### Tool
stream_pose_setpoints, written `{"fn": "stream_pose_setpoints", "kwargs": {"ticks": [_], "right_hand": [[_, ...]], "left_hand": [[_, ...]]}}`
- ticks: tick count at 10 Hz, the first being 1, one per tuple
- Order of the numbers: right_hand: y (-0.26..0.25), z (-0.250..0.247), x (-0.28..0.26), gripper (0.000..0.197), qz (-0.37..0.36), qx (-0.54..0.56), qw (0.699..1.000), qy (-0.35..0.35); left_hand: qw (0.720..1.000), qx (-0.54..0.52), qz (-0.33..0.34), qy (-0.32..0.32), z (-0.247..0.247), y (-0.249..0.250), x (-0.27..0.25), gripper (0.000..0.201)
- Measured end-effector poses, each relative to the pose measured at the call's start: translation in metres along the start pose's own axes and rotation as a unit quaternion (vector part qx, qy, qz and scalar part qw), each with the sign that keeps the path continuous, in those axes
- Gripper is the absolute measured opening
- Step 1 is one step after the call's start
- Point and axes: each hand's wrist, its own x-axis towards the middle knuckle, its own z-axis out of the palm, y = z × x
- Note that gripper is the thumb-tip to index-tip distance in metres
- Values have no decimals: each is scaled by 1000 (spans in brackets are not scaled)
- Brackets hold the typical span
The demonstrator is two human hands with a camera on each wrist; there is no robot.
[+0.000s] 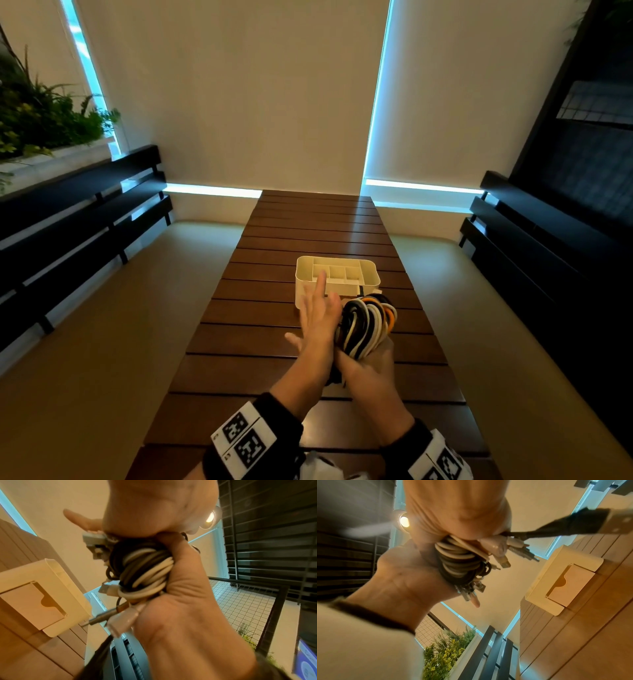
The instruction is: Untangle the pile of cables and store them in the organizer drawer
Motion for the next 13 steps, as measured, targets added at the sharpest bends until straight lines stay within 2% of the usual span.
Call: {"fn": "stream_pose_setpoints", "kwargs": {"ticks": [1, 2, 3, 4, 5, 6, 7, 8, 9, 10, 11, 12, 13], "right_hand": [[5, -5, 8, 43, 32, -11, 998, 47], [7, -16, 14, 34, 77, 27, 994, 69], [13, -24, 15, 35, 101, 24, 990, 90], [17, -32, 13, 43, 94, 13, 991, 93], [13, -43, 11, 39, 99, 24, 993, 56], [13, -51, 9, 63, 111, 56, 992, 10], [16, -48, 10, 76, 131, 80, 988, 19], [21, -43, 8, 87, 156, 90, 982, 56], [22, -39, 10, 47, 150, 85, 981, 89], [19, -42, 16, 39, 162, 91, 979, 86], [10, -48, 22, 43, 180, 139, 972, 54], [6, -49, 24, 9, 186, 165, 966, 69], [8, -47, 24, 12, 184, 185, 960, 98]], "left_hand": [[936, 352, -14, 12, 31, -18, 9, 70], [944, 322, -68, -18, 29, -20, 14, 51], [907, 401, -115, -64, 28, -24, 14, 41], [870, 440, -182, -132, 29, -27, 14, 56], [878, 412, -206, -129, 33, -23, 16, 52], [897, 356, -229, -130, 42, -21, 13, 48], [895, 337, -263, -130, 44, -23, 9, 71], [899, 344, -244, -120, 49, -22, 7, 66], [925, 342, -154, -64, 43, -23, 12, 49], [938, 325, -104, -56, 26, -23, 17, 43], [900, 432, -27, -43, 15, -23, 8, 28], [822, 562, 76, -59, 8, -29, 1, 31], [790, 587, 166, -60, 5, -34, -2, 25]]}}
